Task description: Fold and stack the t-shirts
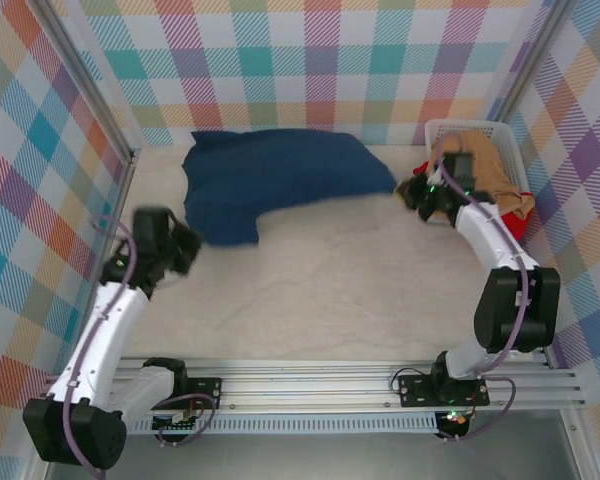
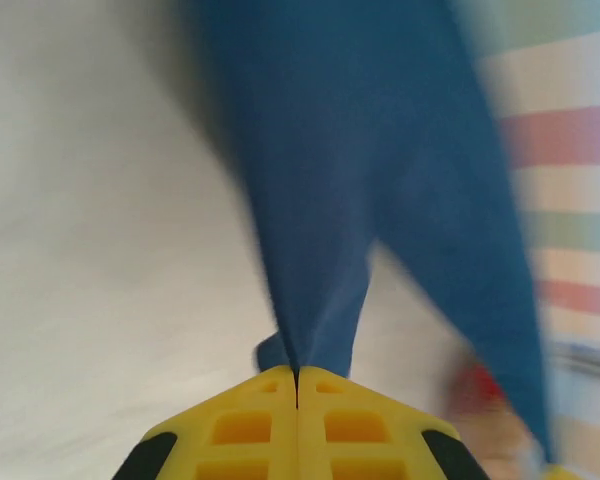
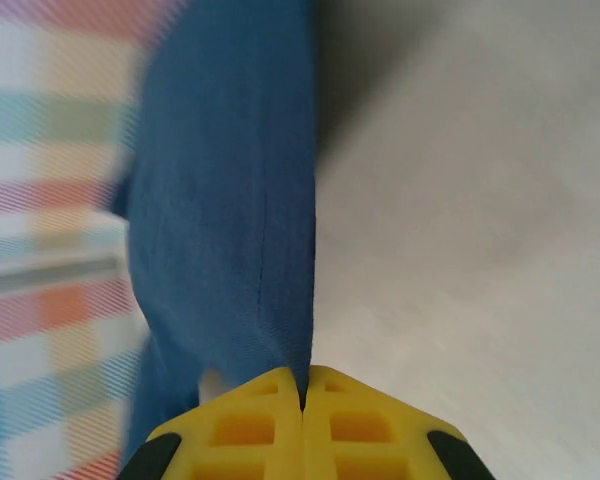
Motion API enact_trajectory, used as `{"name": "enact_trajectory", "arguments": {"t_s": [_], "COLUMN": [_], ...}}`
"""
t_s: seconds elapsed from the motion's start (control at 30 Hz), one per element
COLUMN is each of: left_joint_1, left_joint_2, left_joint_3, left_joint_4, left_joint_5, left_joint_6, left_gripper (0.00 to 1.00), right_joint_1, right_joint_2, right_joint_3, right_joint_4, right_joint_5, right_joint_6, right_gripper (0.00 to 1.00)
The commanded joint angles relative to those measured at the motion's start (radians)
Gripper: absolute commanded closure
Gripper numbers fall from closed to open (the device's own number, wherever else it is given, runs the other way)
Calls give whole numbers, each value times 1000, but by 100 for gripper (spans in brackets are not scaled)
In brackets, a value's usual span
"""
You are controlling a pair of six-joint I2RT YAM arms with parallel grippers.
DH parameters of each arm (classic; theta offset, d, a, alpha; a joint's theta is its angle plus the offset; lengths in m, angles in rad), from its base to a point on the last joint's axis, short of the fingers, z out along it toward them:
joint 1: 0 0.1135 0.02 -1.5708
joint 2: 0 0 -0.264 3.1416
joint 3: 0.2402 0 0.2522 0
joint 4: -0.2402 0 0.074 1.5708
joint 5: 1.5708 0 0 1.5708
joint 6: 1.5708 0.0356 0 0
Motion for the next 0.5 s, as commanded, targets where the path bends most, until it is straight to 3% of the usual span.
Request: {"name": "enact_trajectory", "arguments": {"t_s": [0.0,0.13,0.27,0.47], "left_joint_1": [-39,-75,-96,-109], "left_joint_2": [-161,-171,-201,-260], "left_joint_3": [-151,-290,-289,-296], "left_joint_4": [-80,-119,-298,-427], "left_joint_5": [-43,23,-22,-7], "left_joint_6": [-78,-145,-203,-320], "left_gripper": [100,100,100,100], "right_joint_1": [55,85,115,158], "right_joint_2": [11,123,196,124], "right_joint_3": [-112,-159,-128,-164], "right_joint_4": [-81,-114,-217,-346], "right_joint_5": [52,83,123,268], "right_joint_6": [-78,-116,-141,-105], "right_gripper": [100,100,100,100]}}
